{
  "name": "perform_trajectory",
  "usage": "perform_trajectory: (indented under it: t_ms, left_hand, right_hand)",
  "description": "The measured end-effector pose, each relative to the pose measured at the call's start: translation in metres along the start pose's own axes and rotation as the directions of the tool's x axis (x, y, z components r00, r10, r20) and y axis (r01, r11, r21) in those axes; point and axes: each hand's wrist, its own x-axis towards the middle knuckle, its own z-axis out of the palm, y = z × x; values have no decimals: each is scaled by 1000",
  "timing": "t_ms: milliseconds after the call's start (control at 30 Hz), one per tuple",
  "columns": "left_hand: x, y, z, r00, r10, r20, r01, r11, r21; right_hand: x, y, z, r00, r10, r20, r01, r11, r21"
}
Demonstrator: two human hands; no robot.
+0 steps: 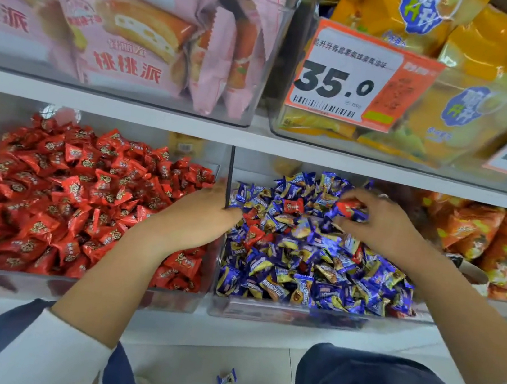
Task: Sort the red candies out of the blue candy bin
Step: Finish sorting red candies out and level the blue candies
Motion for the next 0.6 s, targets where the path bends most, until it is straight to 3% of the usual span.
perform_trajectory:
  t_ms: [133,233,300,367,467,600]
  left_hand:
    - [2,-1,2,1000,-25,-7,25,999,20]
    - [3,-2,2,1000,-29,-2,29,999,18]
    - [3,-1,2,1000,-19,-1,19,1000,21]
    - [4,-1,3,1000,-9,-11,9,1000,10]
    - [5,-2,4,1000,-22,-11,22,1000,12]
    - [6,-3,3,1000,-25,-13,25,1000,10]
  right_hand:
    - [-16,12,3,993,55,108,-41,991,-129]
    - [-16,-21,11,993,-117,-5,112,957,-266]
    - [-8,-52,29,972,-228,51,233,954,-191]
    - [5,-80,55,940,-266,214,283,958,-54]
    - [33,-97,86,887,-137,440,205,973,-110]
    - [54,-104,100,871,-30,490,143,970,-195]
